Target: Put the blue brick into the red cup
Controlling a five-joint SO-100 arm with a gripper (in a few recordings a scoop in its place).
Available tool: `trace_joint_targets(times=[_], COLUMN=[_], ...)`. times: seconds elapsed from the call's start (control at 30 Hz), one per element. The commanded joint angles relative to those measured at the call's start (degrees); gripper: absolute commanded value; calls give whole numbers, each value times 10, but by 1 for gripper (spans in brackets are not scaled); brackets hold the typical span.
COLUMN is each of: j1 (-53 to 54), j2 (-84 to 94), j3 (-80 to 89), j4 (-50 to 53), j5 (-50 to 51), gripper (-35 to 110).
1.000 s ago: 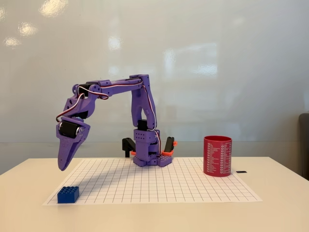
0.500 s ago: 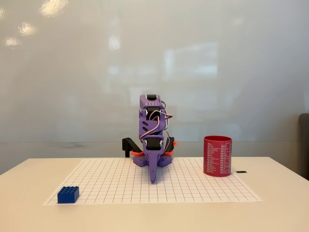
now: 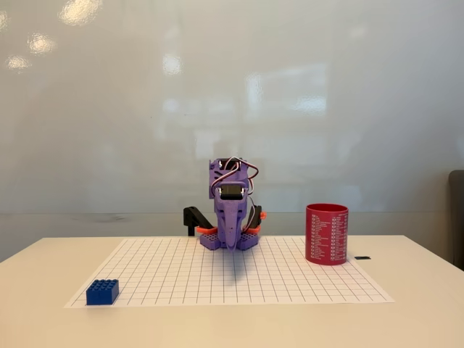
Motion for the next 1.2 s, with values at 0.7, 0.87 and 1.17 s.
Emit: trace_joint_targets(times=[0.7,0.87,1.17], j1=[-8,3,133], j2=[-451,-650,-842], j3=[-568,-767,-957], j4=[175,252,277], j5=[53,46,-21], gripper=[0,1,1])
